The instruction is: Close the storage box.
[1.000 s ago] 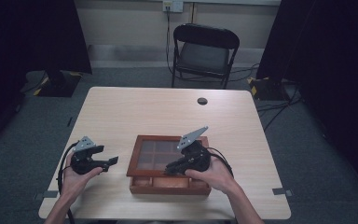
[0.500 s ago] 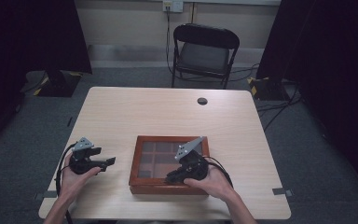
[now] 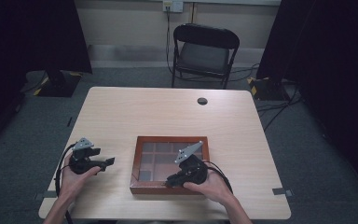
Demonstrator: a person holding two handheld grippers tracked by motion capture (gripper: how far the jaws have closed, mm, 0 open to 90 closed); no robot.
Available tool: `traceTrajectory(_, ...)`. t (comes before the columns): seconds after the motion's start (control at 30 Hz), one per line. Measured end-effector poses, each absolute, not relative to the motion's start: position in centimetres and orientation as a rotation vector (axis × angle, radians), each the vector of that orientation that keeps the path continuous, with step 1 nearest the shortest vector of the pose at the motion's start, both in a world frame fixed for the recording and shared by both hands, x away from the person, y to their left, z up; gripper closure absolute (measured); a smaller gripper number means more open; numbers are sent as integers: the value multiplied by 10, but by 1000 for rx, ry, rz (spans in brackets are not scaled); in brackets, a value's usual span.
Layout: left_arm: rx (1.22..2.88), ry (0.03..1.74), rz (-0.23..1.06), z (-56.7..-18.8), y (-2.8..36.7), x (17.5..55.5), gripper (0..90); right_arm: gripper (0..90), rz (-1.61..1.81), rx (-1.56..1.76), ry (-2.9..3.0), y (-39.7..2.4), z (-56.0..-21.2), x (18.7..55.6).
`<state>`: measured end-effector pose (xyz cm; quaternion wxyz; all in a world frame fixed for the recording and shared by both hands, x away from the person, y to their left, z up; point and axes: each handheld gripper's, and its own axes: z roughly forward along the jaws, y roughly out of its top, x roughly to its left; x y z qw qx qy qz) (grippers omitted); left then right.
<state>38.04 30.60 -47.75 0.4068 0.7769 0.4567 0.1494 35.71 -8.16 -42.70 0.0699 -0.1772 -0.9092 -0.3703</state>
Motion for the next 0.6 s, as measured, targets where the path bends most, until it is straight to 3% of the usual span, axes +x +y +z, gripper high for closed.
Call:
traceTrajectory(0.03, 1963, 1152, 379, -478, 306, 381, 185, 825, -1140, -525, -2734, -83, -428, 356)
traceTrajectory(0.2, 1991, 1160, 394, -482, 307, 380, 185, 586, -1199, -623, -2711, -95, -430, 356)
traceTrajectory(0.5, 2008, 1187, 389, -489, 309, 380, 185, 388, -1460, -1089, -2650, -169, -418, 358)
traceTrajectory(0.6, 2024, 1189, 388, -491, 307, 381, 186, 359, -1478, -1234, -2622, -194, -422, 358)
